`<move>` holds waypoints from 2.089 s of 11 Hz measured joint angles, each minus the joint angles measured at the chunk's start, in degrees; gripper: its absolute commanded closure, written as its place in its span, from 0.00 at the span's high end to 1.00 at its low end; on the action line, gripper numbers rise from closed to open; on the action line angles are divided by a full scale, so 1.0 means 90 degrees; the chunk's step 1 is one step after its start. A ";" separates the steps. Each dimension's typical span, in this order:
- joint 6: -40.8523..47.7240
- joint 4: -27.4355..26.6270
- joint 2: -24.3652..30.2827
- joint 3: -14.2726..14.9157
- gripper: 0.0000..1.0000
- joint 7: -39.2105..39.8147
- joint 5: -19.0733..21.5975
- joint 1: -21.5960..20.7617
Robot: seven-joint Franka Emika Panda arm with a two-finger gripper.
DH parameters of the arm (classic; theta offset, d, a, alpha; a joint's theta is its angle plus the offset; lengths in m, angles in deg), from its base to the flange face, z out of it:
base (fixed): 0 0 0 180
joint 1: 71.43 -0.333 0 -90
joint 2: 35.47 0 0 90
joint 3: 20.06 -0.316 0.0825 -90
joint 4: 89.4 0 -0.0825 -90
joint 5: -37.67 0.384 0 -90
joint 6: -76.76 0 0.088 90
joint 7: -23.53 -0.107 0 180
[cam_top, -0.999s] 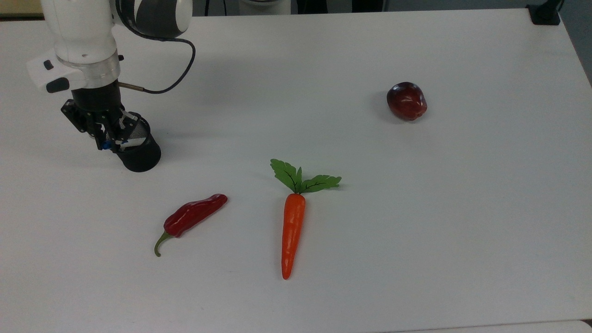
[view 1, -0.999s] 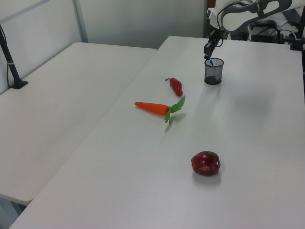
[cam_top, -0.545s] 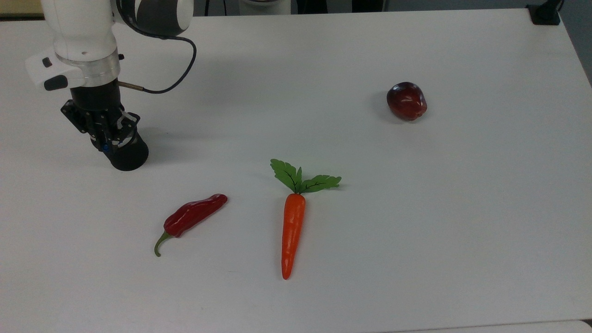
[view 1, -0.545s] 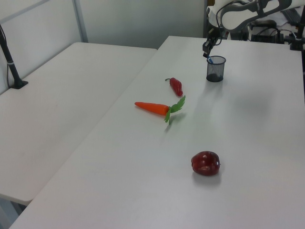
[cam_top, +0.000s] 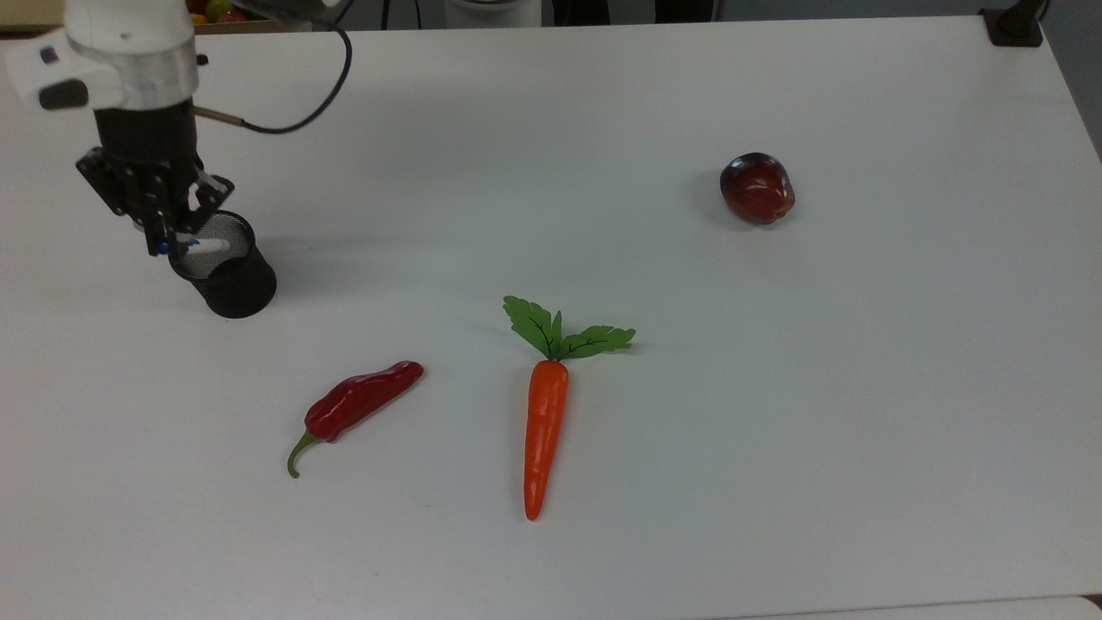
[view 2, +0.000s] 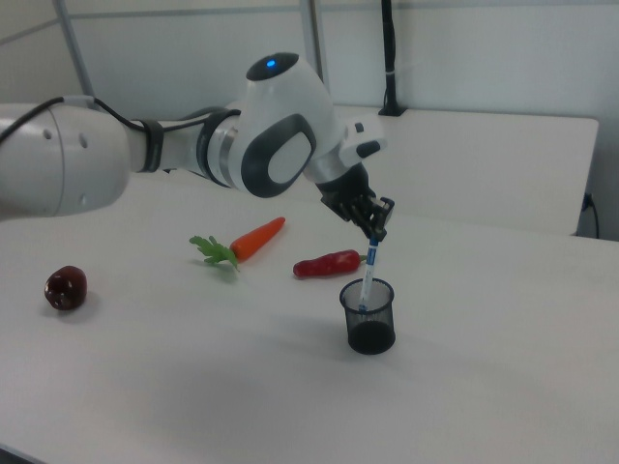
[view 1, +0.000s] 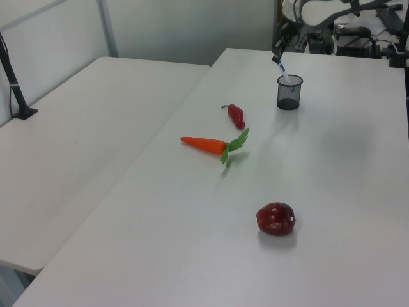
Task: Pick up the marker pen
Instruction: 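Lift the marker straight up out of the pen cup, then carry the marker away from the cup toward the apple and carrot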
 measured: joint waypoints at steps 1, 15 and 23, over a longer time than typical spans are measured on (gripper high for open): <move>0.0069 0.0010 0.0179 0.0004 0.10 0.0000 0.0000 0.0029; 0.3047 -0.0113 0.0915 -0.0274 0.11 -0.0899 0.0408 -0.1984; 0.2942 -0.0607 0.0182 -0.0276 0.12 -0.1340 0.0468 -0.2669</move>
